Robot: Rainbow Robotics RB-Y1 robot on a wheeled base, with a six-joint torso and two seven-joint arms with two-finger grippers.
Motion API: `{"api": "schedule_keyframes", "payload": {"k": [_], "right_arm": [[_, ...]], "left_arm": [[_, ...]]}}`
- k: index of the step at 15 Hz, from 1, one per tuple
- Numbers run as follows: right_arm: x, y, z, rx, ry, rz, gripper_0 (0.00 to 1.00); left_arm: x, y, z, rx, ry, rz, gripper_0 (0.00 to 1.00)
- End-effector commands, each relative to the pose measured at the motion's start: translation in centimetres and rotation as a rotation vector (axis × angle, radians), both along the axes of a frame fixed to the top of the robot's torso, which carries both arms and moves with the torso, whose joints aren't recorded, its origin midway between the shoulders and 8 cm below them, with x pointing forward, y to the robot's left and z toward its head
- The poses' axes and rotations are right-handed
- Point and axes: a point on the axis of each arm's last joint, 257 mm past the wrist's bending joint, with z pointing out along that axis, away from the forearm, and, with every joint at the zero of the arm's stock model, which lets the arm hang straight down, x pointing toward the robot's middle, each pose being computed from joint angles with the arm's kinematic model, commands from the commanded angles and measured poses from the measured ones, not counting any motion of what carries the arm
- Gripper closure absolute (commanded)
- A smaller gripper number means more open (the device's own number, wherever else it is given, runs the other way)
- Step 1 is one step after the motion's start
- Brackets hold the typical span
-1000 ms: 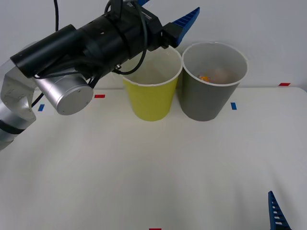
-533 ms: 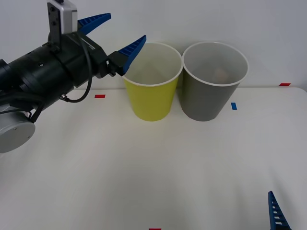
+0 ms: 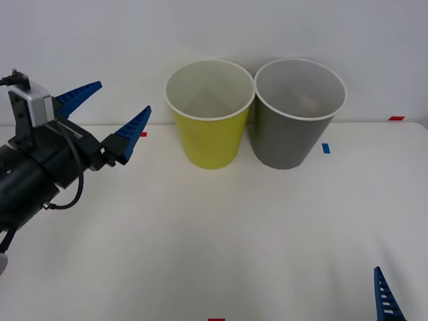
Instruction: Put cans in the gray bin and PET bottles in the light green bin.
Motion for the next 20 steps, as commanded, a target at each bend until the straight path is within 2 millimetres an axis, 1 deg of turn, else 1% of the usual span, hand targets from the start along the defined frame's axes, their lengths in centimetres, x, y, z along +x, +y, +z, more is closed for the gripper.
{"api": "schedule_keyframes", "payload": {"k": [1,4,6,9,11,12,13,15,16,20], "right_arm": [[0.0,0.0,0.0,0.0,0.0,0.0,0.0],[0.0,0.0,0.0,0.0,0.0,0.0,0.0],[0.0,0.0,0.0,0.0,0.0,0.0,0.0],[0.0,0.0,0.0,0.0,0.0,0.0,0.0],[0.0,0.0,0.0,0.0,0.0,0.0,0.0],[0.0,0.0,0.0,0.0,0.0,0.0,0.0],[0.0,0.0,0.0,0.0,0.0,0.0,0.0],[0.0,0.0,0.0,0.0,0.0,0.0,0.0],[0.0,0.0,0.0,0.0,0.0,0.0,0.0],[0.0,0.0,0.0,0.0,0.0,0.0,0.0]], "left_arm": [[-2.6,1.7,-1.9,-0.043,-0.028,0.042,0.0],[-4.3,2.9,-3.8,-0.035,-0.032,0.073,0.0],[-5.3,3.5,-5.1,0.026,-0.059,0.114,0.0],[-7.1,4.7,-7.2,0.042,-0.07,0.177,0.0],[-8.0,6.0,-9.2,0.08,-0.11,0.215,0.0],[-8.4,6.1,-10.1,0.072,-0.12,0.221,0.0],[-8.9,6.5,-11.8,0.039,-0.103,0.235,0.0],[-10.3,6.8,-14.5,0.008,-0.073,0.249,0.0],[-11.2,7.3,-16.0,0.006,-0.041,0.269,0.0],[-14.2,8.6,-18.7,0.012,0.041,0.326,0.0]]}}
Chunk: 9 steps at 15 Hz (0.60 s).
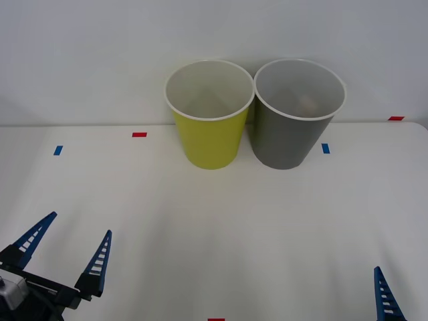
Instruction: Put cans in the gray bin and PET bottles in the light green bin.
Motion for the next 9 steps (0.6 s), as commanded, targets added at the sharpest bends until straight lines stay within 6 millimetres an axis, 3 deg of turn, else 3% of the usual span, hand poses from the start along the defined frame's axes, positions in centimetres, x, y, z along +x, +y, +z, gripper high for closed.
{"api": "schedule_keyframes", "payload": {"k": [1,6,9], "right_arm": [[0.0,0.0,0.0,0.0,0.0,0.0,0.0],[0.0,0.0,0.0,0.0,0.0,0.0,0.0],[0.0,0.0,0.0,0.0,0.0,0.0,0.0]], "left_arm": [[-2.1,0.6,-1.7,0.002,0.048,0.04,0.0],[-6.4,1.6,-3.1,0.04,0.078,0.121,0.0],[-8.0,2.0,-3.3,0.04,0.084,0.146,0.0]]}}
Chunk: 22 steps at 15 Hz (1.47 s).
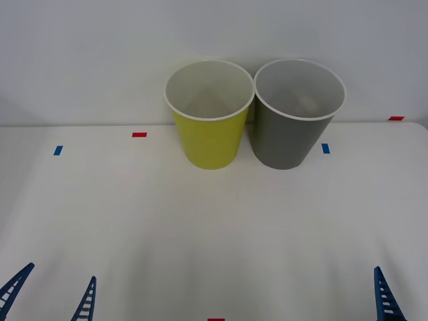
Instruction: Put cans in the gray bin and PET bottles in the light green bin.
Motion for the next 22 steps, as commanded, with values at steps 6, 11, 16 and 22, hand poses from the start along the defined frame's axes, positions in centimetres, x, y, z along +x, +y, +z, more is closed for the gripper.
{"api": "schedule_keyframes", "payload": {"k": [6,11,16,22], "right_arm": [[0.0,0.0,0.0,0.0,0.0,0.0,0.0],[0.0,0.0,0.0,0.0,0.0,0.0,0.0],[0.0,0.0,0.0,0.0,0.0,0.0,0.0],[0.0,0.0,0.0,0.0,0.0,0.0,0.0]], "left_arm": [[-1.27,0.05,-0.27,0.007,0.007,0.022,0.0],[-1.28,0.05,-0.23,0.007,0.006,0.021,0.0],[-1.28,0.05,-0.23,0.007,0.006,0.021,0.0],[-1.28,0.05,-0.23,0.007,0.006,0.021,0.0]]}}
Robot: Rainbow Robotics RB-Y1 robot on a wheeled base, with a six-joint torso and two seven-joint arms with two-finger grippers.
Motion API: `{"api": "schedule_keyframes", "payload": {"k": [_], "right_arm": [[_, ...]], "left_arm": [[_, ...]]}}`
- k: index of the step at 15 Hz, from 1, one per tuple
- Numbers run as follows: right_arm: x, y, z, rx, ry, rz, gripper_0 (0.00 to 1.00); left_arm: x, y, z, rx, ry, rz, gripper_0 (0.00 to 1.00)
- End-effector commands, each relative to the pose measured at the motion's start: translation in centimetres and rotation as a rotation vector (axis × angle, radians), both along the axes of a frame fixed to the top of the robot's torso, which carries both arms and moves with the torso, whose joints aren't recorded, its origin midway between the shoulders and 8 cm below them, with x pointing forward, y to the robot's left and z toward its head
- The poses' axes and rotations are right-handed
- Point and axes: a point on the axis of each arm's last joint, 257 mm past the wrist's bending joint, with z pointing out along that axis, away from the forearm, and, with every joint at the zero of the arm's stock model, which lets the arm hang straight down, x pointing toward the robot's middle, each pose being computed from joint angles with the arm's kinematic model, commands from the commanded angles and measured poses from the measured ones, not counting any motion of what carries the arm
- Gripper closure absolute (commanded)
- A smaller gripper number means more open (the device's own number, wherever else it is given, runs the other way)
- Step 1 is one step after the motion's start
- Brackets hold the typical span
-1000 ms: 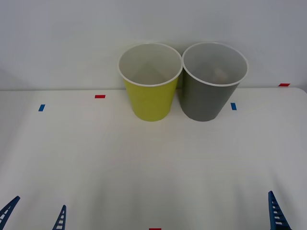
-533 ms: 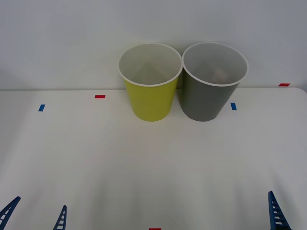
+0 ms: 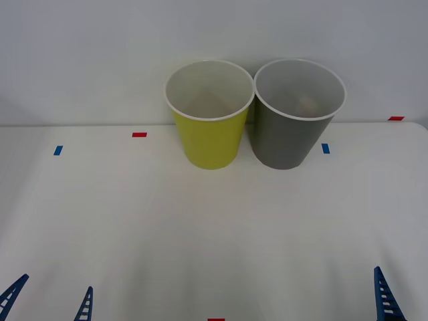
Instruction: Put cans in the gray bin and PET bottles in the light green bin.
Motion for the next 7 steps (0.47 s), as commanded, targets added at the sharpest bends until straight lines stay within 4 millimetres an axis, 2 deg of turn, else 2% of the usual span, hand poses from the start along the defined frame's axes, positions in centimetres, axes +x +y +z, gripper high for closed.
{"api": "schedule_keyframes", "payload": {"k": [1,7], "right_arm": [[0.0,0.0,0.0,0.0,0.0,0.0,0.0],[0.0,0.0,0.0,0.0,0.0,0.0,0.0]], "left_arm": [[0.0,0.0,-0.01,0.0,0.0,0.0,0.0],[0.0,0.0,-0.01,0.0,0.0,0.0,0.0]]}}
